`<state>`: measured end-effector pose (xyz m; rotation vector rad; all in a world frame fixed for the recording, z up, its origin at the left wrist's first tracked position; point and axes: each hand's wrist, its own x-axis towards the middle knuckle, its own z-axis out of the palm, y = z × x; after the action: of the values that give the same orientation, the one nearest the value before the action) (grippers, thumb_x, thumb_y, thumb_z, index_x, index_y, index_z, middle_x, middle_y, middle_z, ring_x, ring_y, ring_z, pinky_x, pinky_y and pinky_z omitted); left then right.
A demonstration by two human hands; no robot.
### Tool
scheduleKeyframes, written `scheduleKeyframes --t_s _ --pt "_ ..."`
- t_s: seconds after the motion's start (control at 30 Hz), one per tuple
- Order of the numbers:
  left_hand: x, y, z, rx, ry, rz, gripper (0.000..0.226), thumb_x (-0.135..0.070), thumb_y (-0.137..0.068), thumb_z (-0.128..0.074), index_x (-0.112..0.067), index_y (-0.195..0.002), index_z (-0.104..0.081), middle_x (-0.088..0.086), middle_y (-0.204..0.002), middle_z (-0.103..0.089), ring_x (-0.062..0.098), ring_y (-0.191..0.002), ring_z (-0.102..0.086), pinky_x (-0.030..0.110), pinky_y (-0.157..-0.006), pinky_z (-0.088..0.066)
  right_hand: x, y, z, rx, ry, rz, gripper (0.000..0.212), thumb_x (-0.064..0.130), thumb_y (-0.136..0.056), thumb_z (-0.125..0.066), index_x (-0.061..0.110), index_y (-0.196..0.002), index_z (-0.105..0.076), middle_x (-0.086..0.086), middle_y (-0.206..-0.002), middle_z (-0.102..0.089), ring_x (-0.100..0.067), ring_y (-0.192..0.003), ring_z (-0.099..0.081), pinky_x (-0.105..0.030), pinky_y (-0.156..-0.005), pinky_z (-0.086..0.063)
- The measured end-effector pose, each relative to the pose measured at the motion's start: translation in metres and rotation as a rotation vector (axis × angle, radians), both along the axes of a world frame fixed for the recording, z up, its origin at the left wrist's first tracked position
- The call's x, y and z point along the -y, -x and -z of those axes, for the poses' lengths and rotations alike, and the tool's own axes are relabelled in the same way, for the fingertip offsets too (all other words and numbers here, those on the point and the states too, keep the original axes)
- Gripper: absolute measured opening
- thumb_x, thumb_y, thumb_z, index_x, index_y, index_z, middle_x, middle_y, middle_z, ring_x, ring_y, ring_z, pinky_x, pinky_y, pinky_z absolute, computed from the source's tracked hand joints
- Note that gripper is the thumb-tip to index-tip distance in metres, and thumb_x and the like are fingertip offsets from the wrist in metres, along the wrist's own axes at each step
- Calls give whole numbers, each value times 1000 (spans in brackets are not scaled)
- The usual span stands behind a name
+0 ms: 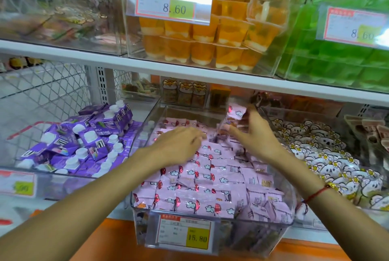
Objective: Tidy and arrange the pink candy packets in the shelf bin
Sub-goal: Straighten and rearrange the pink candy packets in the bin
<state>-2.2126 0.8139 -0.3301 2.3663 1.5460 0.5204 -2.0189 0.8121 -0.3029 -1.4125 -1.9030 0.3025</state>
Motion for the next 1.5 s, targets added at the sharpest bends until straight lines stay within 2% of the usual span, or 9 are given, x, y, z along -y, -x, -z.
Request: scheduleKeyframes --t_s 0.1,0.2,0.3,0.5,0.63,0.73,0.87,1.33,1.5 --pt "-2 3 3 -163 -16 39 34 -35 -102 -31 -29 -122 -58 0 -123 -61 26 -109 -55 30 -76 -40 -5 14 -2 -150 95 -27 37 18 -90 -61 17 -116 -34 9 -88 -61 0 -79 -60 -28 -74 -52" --pt "-5 5 1 -183 -28 50 36 -38 -101 -32 -34 -127 -56 -2 -127 -60 25 -110 -55 33 -82 -45 -12 20 -3 1 110 -43 48 12 -92 -57 17 -125 -23 -5 -85 -61 -17 -73 -62 -34 -67 -52" --pt "-6 7 2 -172 -7 63 37 -39 -101 -33 -34 -132 -52 -3 -135 -55 24 -117 -52 34 -90 -45 -17 18 -13 152 158 -81 45 10 -90 -59 15 -124 -31 -3 -75 -53 -24 -69 -57 -36 -66 -48" --pt "-5 6 0 -167 -35 52 36 -38 -100 -36 -37 -133 -50 -4 -138 -53 24 -122 -50 36 -95 -44 -20 22 2 491 165 -94 27 19 -88 -64 19 -115 -59 -6 -113 -62 -17 -92 -57 -28 -81 -46" --pt "-6 6 1 -173 -31 61 35 -37 -100 -37 -39 -132 -50 0 -128 -59 25 -111 -55 39 -89 -49 -18 25 14 549 197 -105 31 23 -98 -46 22 -125 -62 -8 -106 -62 -10 -79 -55 -20 -66 -41" --pt "-5 6 -1 -155 -27 64 35 -36 -99 -39 -39 -133 -49 1 -127 -59 25 -111 -55 39 -89 -49 -15 24 17 621 270 -117 39 27 -100 -36 23 -138 -48 -12 -131 -47 -28 -121 -42 -36 -98 -36" --pt "-9 9 -8 -91 -70 40 32 -28 -98 -44 -32 -128 -55 -3 -135 -54 24 -124 -49 37 -96 -44 2 20 27 629 231 -90 52 37 -100 -33 21 -149 -24 -4 -154 -25 -25 -138 -26 -39 -112 -26" --pt "-71 -43 -8 -242 -20 -55 28 -29 -94 -55 -21 -120 -61 0 -122 -59 12 -91 -52 24 -77 -43 9 11 37 581 300 -117 53 46 -100 -27 27 -148 -23 2 -157 -19 -20 -142 -17 -36 -116 -17" --pt "-74 -42 -16 -124 30 -75 13 -25 -90 -62 -17 -99 -67 3 -107 -67 19 -93 -61 34 -86 -52 6 11 37 559 315 -116 51 46 -99 -28 28 -147 -27 3 -156 -22 -20 -141 -19 -38 -115 -19"
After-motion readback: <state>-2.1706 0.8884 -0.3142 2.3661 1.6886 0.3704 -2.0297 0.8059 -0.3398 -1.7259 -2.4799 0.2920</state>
